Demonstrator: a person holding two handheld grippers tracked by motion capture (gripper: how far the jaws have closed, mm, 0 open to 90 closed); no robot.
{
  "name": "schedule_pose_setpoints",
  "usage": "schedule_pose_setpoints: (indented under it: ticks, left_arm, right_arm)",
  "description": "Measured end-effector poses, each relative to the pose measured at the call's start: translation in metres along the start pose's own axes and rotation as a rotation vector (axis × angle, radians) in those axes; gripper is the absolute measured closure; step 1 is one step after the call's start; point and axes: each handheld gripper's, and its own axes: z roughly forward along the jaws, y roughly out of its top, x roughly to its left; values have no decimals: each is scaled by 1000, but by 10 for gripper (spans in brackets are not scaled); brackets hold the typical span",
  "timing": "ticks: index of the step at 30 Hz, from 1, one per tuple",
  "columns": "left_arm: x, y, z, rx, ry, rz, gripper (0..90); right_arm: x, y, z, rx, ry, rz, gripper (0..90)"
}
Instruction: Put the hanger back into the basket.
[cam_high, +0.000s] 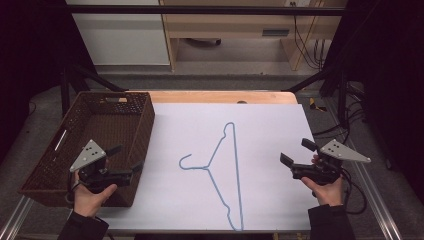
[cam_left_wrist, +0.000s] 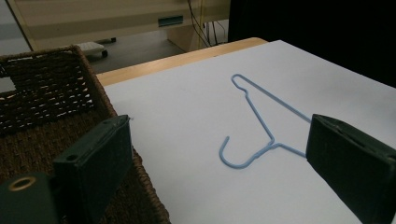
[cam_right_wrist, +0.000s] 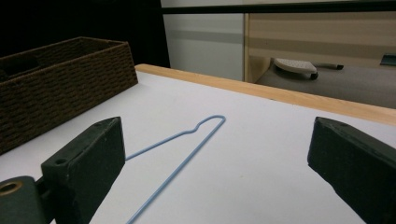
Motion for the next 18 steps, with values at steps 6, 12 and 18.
schedule_pose_setpoints:
  ticks: [6,12,18]
  left_arm:
    - [0,1,-2,-2,3,-1,69]
    - [-1,3,-4,-2,5,3,70]
    - [-3,5,-7,-10,3,11,70]
  right_arm:
    - [3,0,3,30,-17,-12,45]
    - [16,4,11,59,-25,-23,61]
    - [38,11,20,96,-20,-49,62]
